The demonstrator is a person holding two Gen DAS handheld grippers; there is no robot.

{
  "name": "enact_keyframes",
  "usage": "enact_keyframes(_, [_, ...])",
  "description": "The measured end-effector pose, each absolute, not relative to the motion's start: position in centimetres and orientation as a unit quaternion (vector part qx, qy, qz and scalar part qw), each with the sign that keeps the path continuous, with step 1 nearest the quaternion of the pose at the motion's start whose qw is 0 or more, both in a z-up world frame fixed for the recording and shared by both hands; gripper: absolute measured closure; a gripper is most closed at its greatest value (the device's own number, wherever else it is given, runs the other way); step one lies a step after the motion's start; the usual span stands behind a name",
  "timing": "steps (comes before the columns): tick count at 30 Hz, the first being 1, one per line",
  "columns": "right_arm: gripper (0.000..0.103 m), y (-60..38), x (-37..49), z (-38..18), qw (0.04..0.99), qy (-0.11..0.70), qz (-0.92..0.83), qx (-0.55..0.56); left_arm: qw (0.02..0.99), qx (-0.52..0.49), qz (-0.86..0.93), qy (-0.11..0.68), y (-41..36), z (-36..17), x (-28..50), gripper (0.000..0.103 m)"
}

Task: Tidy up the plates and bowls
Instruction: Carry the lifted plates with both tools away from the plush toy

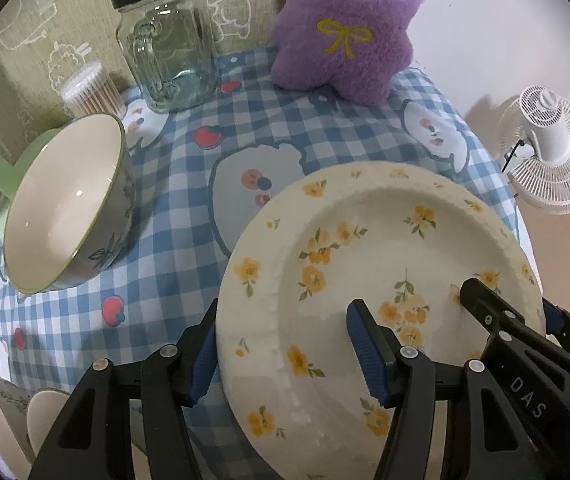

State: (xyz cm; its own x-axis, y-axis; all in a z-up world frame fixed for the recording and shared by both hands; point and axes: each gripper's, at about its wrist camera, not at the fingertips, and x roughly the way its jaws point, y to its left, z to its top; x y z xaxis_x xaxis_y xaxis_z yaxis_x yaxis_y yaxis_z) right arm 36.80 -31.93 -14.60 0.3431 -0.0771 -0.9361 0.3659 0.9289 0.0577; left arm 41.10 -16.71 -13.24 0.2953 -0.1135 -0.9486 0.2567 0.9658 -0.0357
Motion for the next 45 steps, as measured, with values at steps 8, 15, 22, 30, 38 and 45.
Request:
enact_keyframes(8, [0.039, -32.6, 37.9, -15.8, 0.798, 0.572, -0.122, 0.145, 0.786, 0.040, -0.114, 0.607, -16.2, -14.5, 42.0, 0.042])
enact_keyframes(15, [0.032, -32.2, 39.1, -15.9, 0.803, 0.573, -0.117, 0.118, 0.787, 0.046, -0.117, 0.604, -16.3, -14.7, 41.5, 0.042])
enact_keyframes(22, [0.030, -32.2, 38.7, -15.7, 0.792, 0.586, -0.118, 0.120, 0.787, 0.043, -0.118, 0.604, -16.4, -14.7, 42.6, 0.041])
enact_keyframes(30, [0.030, -32.7, 37.2, -15.8, 0.777, 0.596, -0.137, 0.152, 0.785, 0.047, -0.119, 0.606, -16.8, -14.5, 43.9, 0.042])
enact_keyframes(38, [0.037, -32.1, 36.7, -16.1, 0.787, 0.580, -0.138, 0.160, 0.787, 0.062, -0.121, 0.602, -17.4, -14.4, 43.8, 0.044])
enact_keyframes(45, [0.044, -32.3, 36.5, -14.8, 0.803, 0.561, -0.146, 0.140, 0.798, 0.075, -0.130, 0.583, -17.5, -13.4, 42.2, 0.045])
